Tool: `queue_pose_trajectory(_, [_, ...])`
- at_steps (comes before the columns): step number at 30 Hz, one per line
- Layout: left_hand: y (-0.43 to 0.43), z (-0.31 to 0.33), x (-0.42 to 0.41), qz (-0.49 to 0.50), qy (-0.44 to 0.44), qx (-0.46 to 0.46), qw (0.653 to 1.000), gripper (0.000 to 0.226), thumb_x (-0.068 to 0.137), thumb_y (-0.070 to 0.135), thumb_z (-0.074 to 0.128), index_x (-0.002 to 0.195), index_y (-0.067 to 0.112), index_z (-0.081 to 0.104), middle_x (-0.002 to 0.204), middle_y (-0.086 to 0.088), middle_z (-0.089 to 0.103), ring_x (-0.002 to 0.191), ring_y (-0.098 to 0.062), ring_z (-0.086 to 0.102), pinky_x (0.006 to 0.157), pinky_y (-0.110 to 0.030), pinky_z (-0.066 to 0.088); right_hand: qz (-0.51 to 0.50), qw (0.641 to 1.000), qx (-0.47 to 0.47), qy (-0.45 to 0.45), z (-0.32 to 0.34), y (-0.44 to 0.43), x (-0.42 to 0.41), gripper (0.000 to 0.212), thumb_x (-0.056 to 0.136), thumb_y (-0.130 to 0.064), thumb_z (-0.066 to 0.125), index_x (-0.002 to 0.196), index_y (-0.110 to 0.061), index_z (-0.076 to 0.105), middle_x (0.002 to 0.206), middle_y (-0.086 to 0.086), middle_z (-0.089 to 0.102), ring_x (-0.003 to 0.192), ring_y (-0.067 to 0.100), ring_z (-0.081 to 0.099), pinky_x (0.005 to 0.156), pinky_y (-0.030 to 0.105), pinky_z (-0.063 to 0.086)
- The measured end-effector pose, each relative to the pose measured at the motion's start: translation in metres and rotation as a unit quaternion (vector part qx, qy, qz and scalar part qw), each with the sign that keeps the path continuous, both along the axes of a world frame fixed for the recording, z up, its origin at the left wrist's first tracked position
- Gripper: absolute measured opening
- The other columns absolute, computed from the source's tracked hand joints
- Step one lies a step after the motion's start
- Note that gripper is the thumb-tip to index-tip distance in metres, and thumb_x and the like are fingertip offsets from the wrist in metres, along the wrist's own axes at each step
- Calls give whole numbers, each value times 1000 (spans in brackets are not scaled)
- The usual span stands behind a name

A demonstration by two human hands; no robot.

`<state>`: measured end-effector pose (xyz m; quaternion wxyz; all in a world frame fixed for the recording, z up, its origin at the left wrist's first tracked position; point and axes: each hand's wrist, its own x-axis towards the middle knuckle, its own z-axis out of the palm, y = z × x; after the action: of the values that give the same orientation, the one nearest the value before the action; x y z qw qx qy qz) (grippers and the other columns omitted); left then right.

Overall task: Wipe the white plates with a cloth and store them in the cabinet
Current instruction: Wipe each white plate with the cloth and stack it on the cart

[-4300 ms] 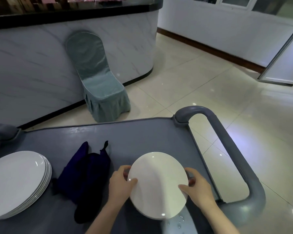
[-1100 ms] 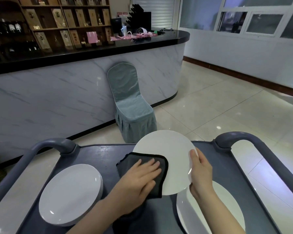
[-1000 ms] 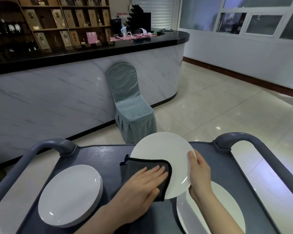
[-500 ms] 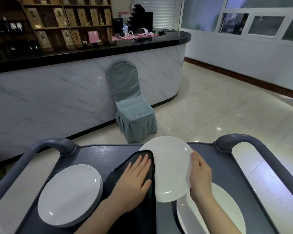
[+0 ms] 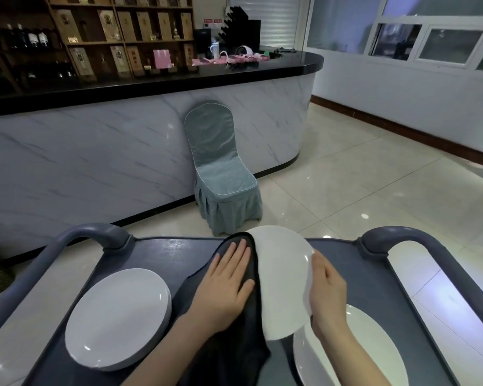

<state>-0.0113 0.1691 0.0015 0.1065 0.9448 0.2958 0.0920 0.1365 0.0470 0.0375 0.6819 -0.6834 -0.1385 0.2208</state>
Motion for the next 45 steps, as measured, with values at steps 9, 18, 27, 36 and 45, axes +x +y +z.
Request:
queue_pose_trajectory(9, [-64,-2,9,-86,-7,21,996,64,93,35,38,154,15,27,162,0,20,148,-20,19,117,-42,17,33,999,-6,15,-17,0,-19,33,102,-21,51,84,-36,73,92,-25,73,93,-11,65,90,24,47])
queue_pose_trajectory(18, [-8,7,-6,3,-10,12,1000,62,103,43,21,150,29,-17,156,18,-26,140,0,-33,115,-24,-22,11,1000,19,-14,3,0,3,21,100,-26,53,87,-28,69,88,-3,70,70,5,61,88,31,52])
queue_pose_trajectory(27, [-76,-12,-3,-50,16,-21,998,67,93,40,28,156,19,14,163,6,5,150,-17,6,119,-46,20,27,999,-25,21,-26,-10,-19,35,102,-23,53,78,-35,76,86,-26,73,86,-10,65,84,21,46])
queue_pose_trajectory(36, [-18,-6,0,14,-21,-3,1000,62,104,42,23,151,30,-15,158,16,-23,144,-2,-25,120,-30,-13,29,999,11,11,-14,-3,-8,32,100,-21,54,78,-28,76,91,-11,73,78,-10,66,80,23,51])
queue_pose_trajectory(45, [-61,-22,-16,-43,-38,2,998,66,96,42,26,155,30,-2,163,16,-10,150,-12,-9,116,-48,-6,77,996,6,-48,-16,-15,-12,28,102,-23,53,93,-37,76,101,-23,74,95,-8,66,81,18,46])
